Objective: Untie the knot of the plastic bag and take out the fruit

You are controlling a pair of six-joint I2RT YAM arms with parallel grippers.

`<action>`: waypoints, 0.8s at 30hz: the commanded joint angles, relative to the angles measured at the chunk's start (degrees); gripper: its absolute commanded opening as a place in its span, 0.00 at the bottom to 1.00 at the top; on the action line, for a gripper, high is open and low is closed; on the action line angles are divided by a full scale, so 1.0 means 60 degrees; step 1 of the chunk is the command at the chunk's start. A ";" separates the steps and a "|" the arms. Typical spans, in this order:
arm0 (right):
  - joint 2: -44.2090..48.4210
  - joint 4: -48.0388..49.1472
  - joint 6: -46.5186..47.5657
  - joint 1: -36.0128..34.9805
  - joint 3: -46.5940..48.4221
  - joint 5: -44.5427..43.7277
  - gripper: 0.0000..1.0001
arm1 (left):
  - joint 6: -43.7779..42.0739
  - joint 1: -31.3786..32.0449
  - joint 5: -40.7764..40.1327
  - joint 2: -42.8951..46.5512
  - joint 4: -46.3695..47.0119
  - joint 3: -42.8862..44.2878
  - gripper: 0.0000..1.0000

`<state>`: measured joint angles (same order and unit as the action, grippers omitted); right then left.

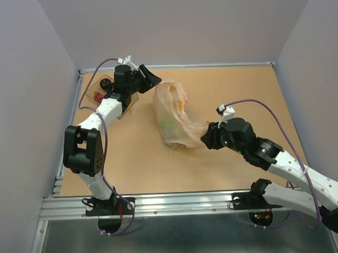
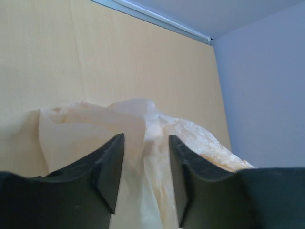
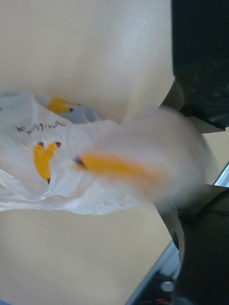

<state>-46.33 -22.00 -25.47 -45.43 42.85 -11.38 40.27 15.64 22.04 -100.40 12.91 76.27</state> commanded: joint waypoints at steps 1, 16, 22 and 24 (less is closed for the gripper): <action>-0.0832 -0.0023 0.0714 -0.0016 0.1524 0.1618 0.58 | -0.0778 -0.0014 -0.0259 0.1832 0.0413 -0.0900 0.65; -0.3792 -0.2310 0.2034 -0.0016 0.6539 -0.1150 0.88 | -0.0883 0.3135 -0.4728 0.4796 -0.2356 -0.3044 0.83; -0.4334 -0.2266 0.1844 0.0057 0.6643 -0.1837 0.89 | -0.0487 0.3487 -0.5373 0.3845 -0.2342 -0.2620 0.78; -0.4378 -0.2237 0.1814 0.0130 0.6570 -0.1927 0.90 | -0.0442 0.3589 -0.5533 0.3609 -0.2327 -0.2429 0.78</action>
<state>-73.06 -35.51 -14.76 -45.41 79.48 -18.83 36.18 36.01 -7.25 -78.39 -2.15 58.63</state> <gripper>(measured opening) 0.889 0.778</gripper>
